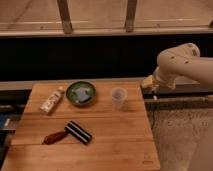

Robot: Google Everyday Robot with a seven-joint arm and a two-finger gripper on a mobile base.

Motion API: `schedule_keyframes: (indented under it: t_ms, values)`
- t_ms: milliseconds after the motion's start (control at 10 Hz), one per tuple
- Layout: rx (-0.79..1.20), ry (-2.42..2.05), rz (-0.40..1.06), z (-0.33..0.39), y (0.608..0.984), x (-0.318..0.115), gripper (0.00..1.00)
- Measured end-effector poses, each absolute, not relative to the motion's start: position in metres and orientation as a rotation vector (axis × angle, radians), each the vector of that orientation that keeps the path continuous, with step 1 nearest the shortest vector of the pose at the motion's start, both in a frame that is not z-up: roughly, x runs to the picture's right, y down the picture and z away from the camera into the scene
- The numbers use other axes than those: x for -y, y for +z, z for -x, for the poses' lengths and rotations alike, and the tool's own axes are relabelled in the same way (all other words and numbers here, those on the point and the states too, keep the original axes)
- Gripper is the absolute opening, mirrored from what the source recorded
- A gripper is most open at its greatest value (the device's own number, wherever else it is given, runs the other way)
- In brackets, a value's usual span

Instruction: Place the pepper in the ceramic cup

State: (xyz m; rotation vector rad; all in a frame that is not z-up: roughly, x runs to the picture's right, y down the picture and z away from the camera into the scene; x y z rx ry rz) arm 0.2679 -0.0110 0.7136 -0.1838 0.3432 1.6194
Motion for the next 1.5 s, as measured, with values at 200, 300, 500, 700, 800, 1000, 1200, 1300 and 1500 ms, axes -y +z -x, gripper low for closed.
schedule_keyframes:
  t_ms: [200,300,500,700,800,1000,1200,1300,1500]
  values:
    - [-0.343,1.619,0.184,-0.268,0.714,0.011,0.8]
    - [-0.343,1.619,0.184,-0.268,0.714,0.011,0.8]
    - [-0.343,1.619,0.184,-0.268,0.714,0.011,0.8]
    - [-0.313,1.618,0.178,-0.263,0.708,0.016,0.8]
    - [-0.295,1.601,0.179,-0.256,0.703,0.022,0.8]
    - [-0.248,1.528,0.195,-0.219,0.697,0.035,0.8]
    - [-0.169,1.425,0.218,-0.162,0.689,0.047,0.8]
    - [-0.138,1.386,0.228,-0.14,0.686,0.051,0.8]
    - [-0.054,1.268,0.268,-0.079,0.678,0.056,0.8]
